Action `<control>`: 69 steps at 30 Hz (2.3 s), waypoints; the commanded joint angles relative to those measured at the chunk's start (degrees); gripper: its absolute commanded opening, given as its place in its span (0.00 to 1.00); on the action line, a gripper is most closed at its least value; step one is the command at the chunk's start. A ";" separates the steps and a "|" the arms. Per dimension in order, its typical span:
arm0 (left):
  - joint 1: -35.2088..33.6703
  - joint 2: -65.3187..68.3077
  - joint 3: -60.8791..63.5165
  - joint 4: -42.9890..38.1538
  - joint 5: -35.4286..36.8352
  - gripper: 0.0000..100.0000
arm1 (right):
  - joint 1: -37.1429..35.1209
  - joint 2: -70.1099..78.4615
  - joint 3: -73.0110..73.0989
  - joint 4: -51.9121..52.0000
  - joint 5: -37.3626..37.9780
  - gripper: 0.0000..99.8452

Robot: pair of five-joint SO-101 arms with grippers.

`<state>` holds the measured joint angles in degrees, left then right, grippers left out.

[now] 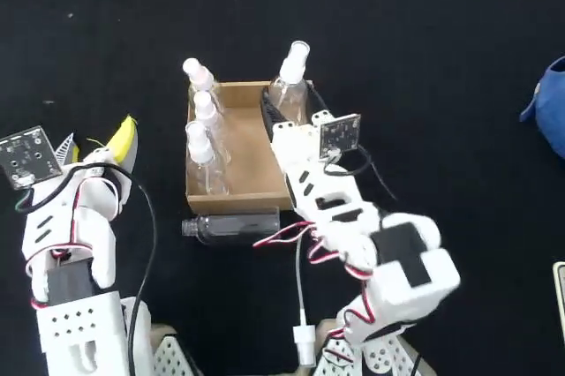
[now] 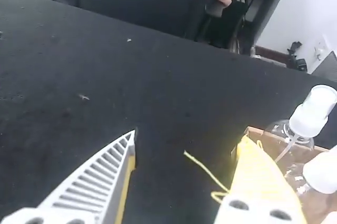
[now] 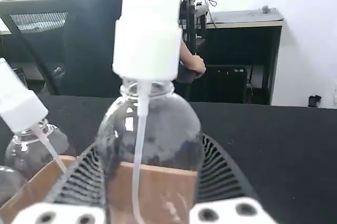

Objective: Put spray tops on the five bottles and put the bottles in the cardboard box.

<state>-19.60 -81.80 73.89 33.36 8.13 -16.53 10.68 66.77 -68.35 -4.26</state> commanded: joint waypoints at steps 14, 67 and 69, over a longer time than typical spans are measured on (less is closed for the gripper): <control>0.84 -0.79 0.57 -1.05 0.44 0.18 | 0.70 12.88 -8.22 -10.20 0.18 0.01; 0.75 -0.79 0.57 -1.05 0.44 0.18 | 2.55 -14.81 -1.71 16.88 -4.75 0.01; 0.75 -0.79 0.57 -1.05 0.44 0.18 | 2.55 -9.98 -3.12 11.69 -4.75 0.01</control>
<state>-19.08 -81.89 75.30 33.36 8.13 -12.92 -3.65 67.56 -48.31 -8.75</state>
